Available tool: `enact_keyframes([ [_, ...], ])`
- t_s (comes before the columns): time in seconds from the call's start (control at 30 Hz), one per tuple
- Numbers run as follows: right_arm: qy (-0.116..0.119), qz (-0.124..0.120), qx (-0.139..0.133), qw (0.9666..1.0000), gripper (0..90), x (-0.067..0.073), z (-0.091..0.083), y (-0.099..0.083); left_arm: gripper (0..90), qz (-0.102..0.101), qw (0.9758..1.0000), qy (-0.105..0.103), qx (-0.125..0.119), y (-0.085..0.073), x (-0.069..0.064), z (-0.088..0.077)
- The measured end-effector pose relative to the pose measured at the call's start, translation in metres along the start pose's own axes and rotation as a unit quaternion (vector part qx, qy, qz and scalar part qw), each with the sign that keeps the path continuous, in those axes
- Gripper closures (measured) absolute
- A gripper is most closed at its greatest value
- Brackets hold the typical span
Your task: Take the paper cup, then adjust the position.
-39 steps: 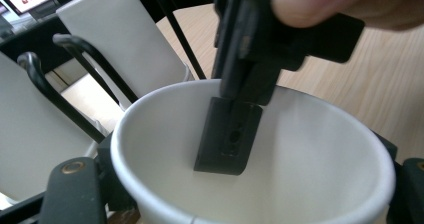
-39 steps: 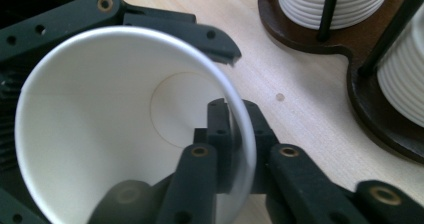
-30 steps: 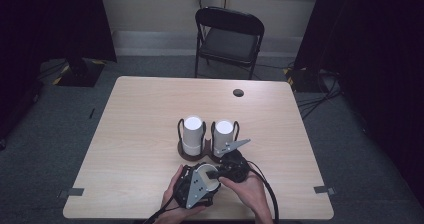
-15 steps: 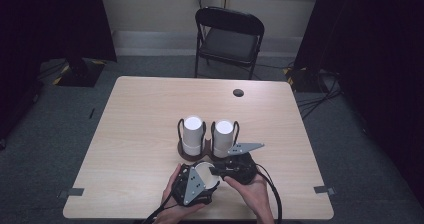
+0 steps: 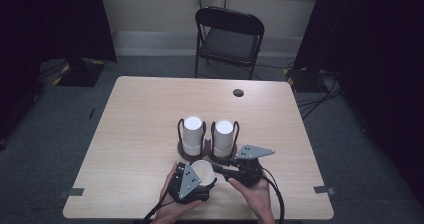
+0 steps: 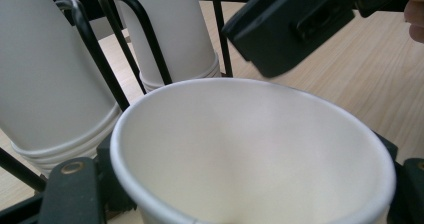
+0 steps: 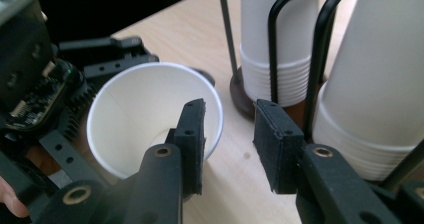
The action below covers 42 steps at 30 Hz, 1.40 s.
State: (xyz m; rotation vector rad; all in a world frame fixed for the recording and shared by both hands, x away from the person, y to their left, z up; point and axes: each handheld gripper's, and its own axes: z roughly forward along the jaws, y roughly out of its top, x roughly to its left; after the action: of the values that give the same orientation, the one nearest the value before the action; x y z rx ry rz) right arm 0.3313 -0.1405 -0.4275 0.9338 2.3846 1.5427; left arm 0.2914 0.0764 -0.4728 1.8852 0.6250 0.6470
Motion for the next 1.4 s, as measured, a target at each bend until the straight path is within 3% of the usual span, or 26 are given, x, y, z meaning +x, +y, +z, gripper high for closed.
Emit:
enact_keyframes([
  [0.27, -0.024, 0.01, -0.045, 0.9987, 64.2, -0.003, -0.008, -0.003, 22.1, -0.026, 0.9995, -0.012, -0.011, 0.001, 0.005, -0.003],
  [0.4, -0.039, 0.026, -0.072, 0.9963, 62.9, -0.008, -0.014, -0.007, 22.1, -0.043, 0.9988, -0.017, -0.018, 0.005, 0.01, -0.005],
  [0.57, -0.066, 0.029, -0.097, 0.9927, 61.1, -0.012, -0.023, -0.013, 22.3, -0.058, 0.9977, -0.025, -0.024, 0.005, 0.017, -0.008],
  [0.77, -0.086, 0.031, -0.104, 0.9904, 57.9, -0.015, -0.029, -0.022, 22.2, -0.073, 0.9968, -0.014, -0.029, 0.001, 0.026, -0.014],
  [0.97, -0.102, 0.038, -0.113, 0.9876, 54.0, -0.018, -0.031, -0.031, 22.2, -0.075, 0.9968, 0.006, -0.028, 0.0, 0.039, -0.021],
  [1.13, -0.126, 0.038, -0.126, 0.9832, 47.1, -0.021, -0.034, -0.036, 22.3, -0.087, 0.9956, 0.024, -0.027, -0.001, 0.053, -0.025],
  [1.23, -0.118, 0.054, -0.139, 0.9818, 44.3, -0.025, -0.035, -0.04, 22.3, -0.097, 0.9944, 0.028, -0.031, -0.004, 0.06, -0.028],
  [1.4, -0.144, 0.06, -0.147, 0.9768, 39.7, -0.028, -0.037, -0.047, 22.3, -0.104, 0.993, 0.039, -0.04, -0.004, 0.071, -0.033],
])
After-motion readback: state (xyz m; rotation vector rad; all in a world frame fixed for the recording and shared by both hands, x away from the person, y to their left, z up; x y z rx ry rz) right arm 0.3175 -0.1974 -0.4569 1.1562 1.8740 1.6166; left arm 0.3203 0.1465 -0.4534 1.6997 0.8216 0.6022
